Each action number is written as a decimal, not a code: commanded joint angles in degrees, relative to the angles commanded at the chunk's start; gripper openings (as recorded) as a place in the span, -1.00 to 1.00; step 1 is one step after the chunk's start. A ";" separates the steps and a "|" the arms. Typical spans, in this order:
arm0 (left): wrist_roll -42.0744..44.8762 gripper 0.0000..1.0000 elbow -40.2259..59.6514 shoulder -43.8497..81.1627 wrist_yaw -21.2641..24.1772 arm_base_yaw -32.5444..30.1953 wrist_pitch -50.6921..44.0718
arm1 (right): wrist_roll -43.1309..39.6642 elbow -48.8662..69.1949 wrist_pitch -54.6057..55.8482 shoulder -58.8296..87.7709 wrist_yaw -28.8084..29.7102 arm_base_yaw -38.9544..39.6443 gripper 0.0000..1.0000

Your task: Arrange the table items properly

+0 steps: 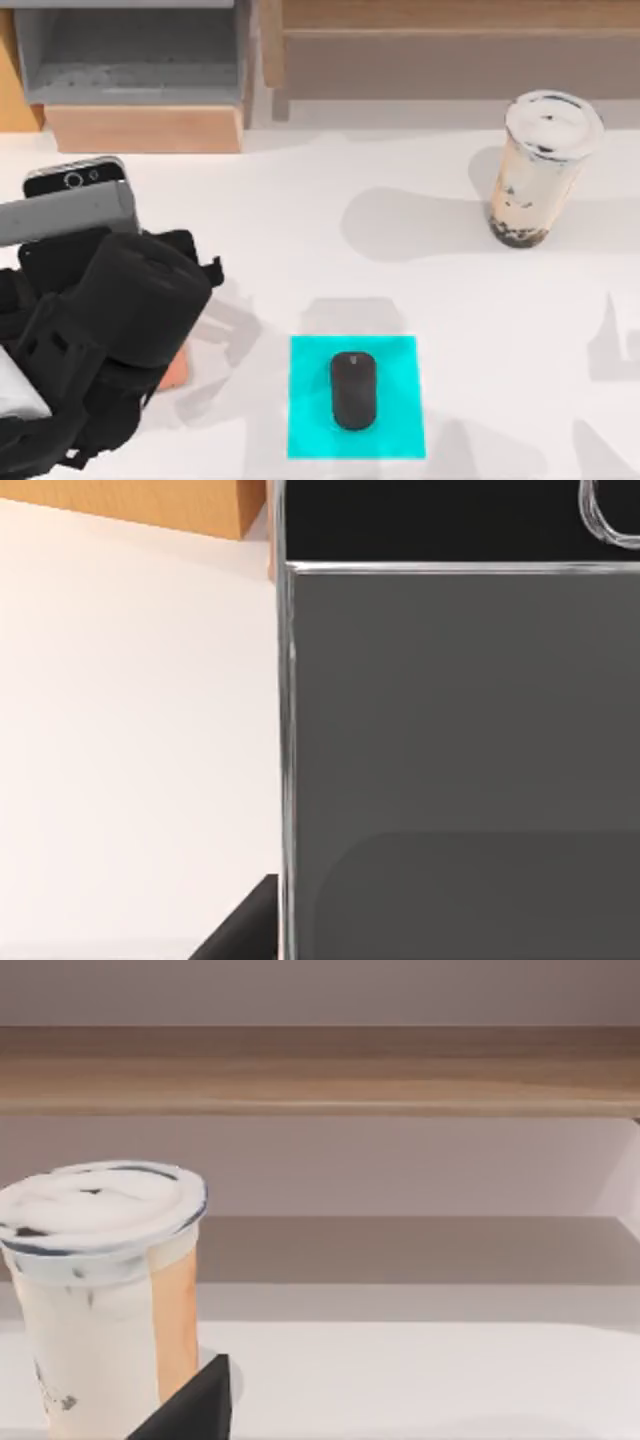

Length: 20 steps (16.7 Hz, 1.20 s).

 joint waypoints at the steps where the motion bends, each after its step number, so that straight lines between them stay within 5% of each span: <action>1: 0.00 -1.00 0.00 0.00 0.00 0.00 0.00 | 0.00 0.00 0.00 0.00 0.00 0.00 1.00; 3: 0.00 -1.00 0.00 0.00 0.00 0.00 0.00 | 0.00 0.00 0.00 0.00 0.00 0.00 1.00; 16: 0.00 0.96 0.00 0.00 0.00 0.00 0.00 | 0.00 0.00 0.00 0.00 0.00 0.00 1.00; 20: 0.00 1.00 0.00 0.00 0.00 0.00 0.00 | 0.00 0.00 0.00 0.00 0.00 0.00 1.00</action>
